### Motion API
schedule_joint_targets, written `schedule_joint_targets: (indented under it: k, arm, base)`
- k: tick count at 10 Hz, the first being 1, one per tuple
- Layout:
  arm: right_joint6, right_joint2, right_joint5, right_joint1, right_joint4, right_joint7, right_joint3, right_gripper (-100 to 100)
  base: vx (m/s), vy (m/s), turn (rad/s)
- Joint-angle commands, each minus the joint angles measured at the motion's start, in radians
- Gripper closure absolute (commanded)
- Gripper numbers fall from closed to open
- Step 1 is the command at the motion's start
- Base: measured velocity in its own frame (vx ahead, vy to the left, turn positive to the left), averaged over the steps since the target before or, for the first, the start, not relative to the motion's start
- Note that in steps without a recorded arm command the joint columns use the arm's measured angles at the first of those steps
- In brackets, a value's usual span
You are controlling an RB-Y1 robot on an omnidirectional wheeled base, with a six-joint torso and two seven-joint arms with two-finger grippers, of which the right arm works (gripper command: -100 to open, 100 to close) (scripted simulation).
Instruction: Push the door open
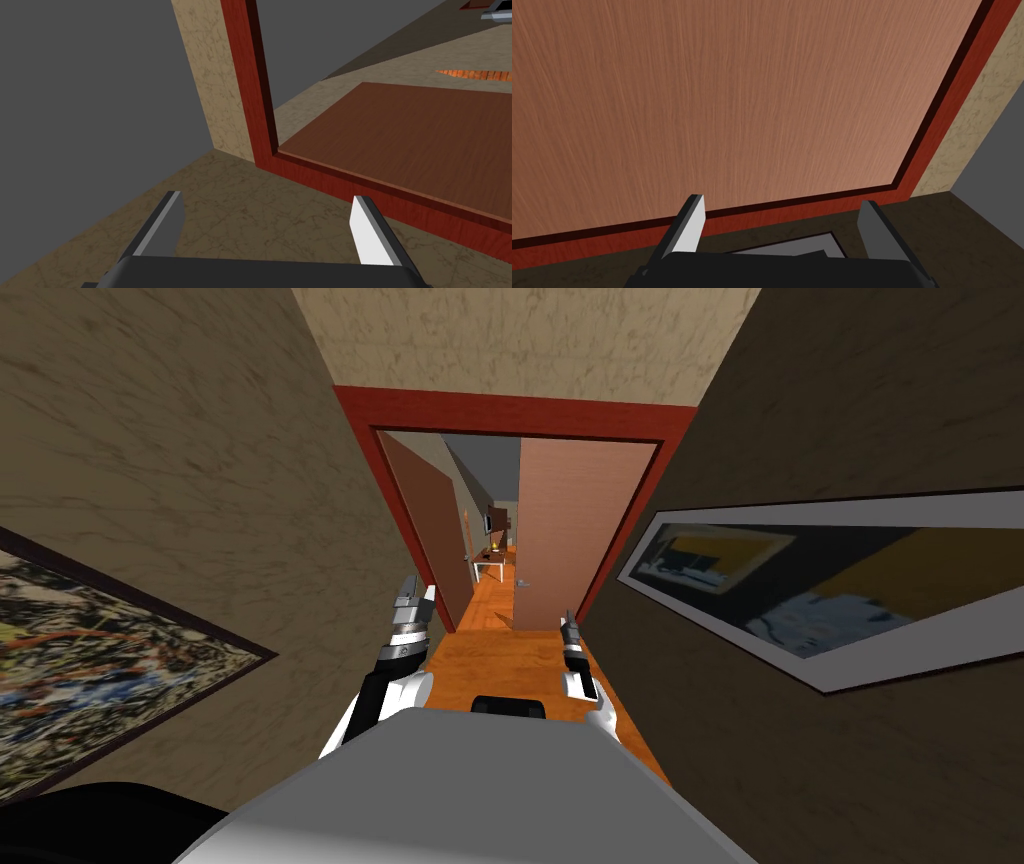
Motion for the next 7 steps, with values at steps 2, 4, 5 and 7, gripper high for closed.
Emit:
schedule_joint_targets:
  k: [2, 4, 5, 7]
  arm:
    - [-0.017, 0.0, -0.001, -0.023, 0.063, 0.0, -0.001, -100]
    - [-0.03, -0.001, -0.003, -0.048, 0.125, -0.001, -0.002, -100]
    - [-0.036, -0.001, -0.004, -0.061, 0.155, -0.001, -0.003, -100]
    - [-0.049, 0.0, -0.005, -0.086, 0.216, -0.001, -0.004, -100]
  base:
    - [0.079, 0.023, 0.022]
    - [0.091, 0.029, 0.049]
    - [0.108, 0.026, 0.049]
    - [0.101, 0.034, 0.041]
